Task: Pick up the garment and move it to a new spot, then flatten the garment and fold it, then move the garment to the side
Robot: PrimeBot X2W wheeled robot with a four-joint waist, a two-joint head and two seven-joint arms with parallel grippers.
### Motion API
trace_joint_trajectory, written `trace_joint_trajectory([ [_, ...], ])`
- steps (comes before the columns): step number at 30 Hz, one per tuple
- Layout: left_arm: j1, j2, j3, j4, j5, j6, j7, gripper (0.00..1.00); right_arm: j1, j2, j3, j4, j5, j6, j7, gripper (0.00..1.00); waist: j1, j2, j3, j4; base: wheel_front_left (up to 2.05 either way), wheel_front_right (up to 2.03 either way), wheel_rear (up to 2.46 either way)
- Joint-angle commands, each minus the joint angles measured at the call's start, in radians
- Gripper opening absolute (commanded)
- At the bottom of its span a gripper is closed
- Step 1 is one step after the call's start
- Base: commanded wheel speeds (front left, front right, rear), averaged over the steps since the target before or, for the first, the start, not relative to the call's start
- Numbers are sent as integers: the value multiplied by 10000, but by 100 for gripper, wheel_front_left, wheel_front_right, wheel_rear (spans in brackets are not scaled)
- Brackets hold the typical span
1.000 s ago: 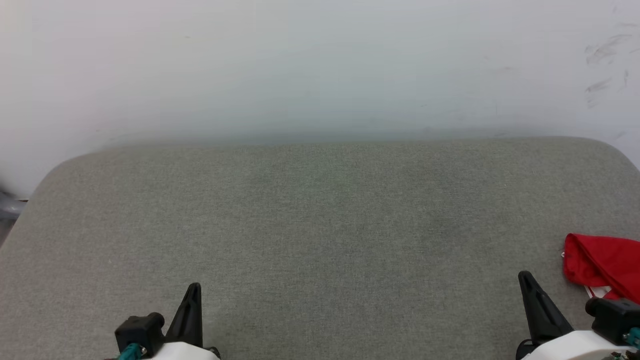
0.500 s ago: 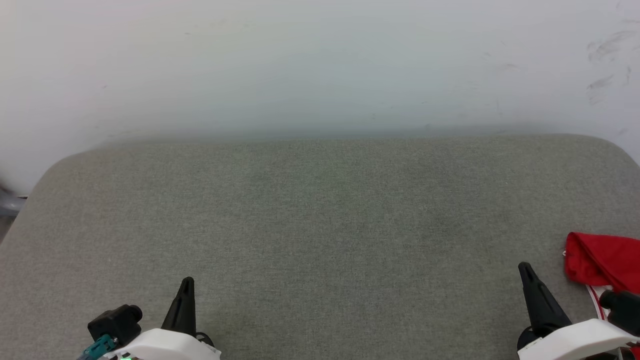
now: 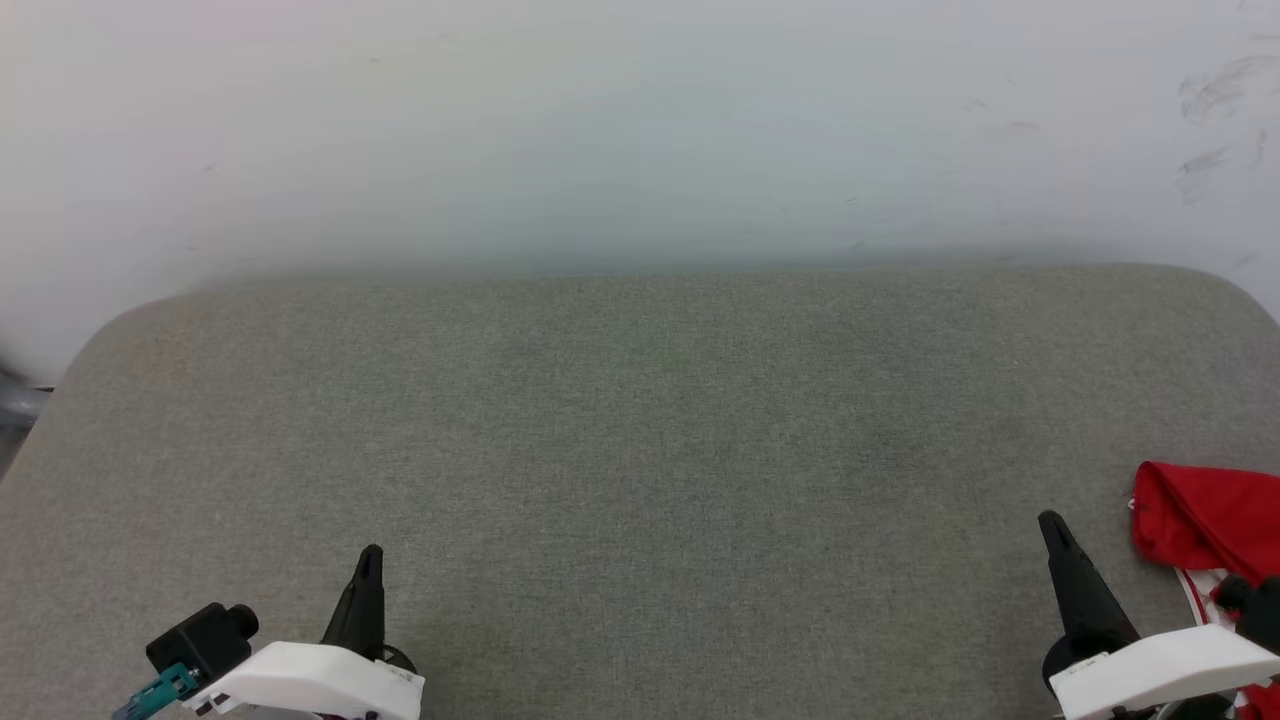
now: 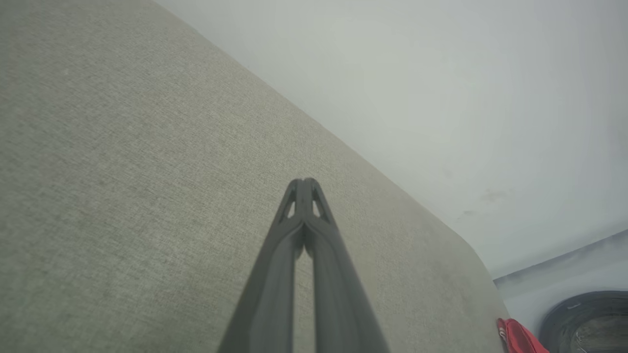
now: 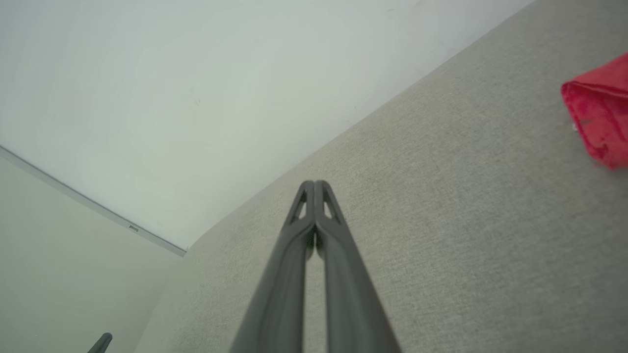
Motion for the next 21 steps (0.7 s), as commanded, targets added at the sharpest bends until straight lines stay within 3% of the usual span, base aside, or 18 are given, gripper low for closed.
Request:
trace_joint_trajectory([
  [1,-331,-1,99,-79,-408,-104,102,0,-342,7,-31,-24,437,0,44,0,0,-1,11,2,0,0,0],
  [21,-623,-157,531,65,-2807,-401,731,0,-765,11,-114,544,2885,0,184,0,0,-1,127,18,0,0,0],
])
